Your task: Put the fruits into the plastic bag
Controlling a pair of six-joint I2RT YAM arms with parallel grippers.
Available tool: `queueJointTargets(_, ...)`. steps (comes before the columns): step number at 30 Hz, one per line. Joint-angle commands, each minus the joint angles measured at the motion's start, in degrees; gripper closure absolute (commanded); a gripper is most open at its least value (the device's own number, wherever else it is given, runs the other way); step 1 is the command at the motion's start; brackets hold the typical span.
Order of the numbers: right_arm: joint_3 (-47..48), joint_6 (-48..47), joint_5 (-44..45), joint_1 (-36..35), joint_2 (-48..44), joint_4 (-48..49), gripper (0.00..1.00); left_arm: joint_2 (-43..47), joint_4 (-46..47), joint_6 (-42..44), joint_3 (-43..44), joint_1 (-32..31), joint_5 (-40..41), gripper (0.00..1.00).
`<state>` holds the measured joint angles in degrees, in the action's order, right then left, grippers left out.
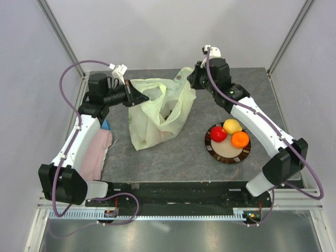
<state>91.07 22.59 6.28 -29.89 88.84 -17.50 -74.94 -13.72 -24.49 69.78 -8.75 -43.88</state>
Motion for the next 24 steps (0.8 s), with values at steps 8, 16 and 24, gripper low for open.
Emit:
queueJointTargets(8,-4.8,0.8,-6.2,0.0,-0.9,2.6,0.58,5.1,-2.0,9.1,-7.1,0.8,1.7,0.98)
queueJointTargets(16,-7.7,-4.8,-12.6,0.0,-5.6,2.9,0.06,7.5,-2.5,12.0,-9.2,0.8,3.4,0.99)
queueJointTargets(24,-15.1,-6.9,-7.9,0.0,-21.0,2.5,0.02,8.0,-6.2,14.3,-6.9,0.8,7.0,0.98)
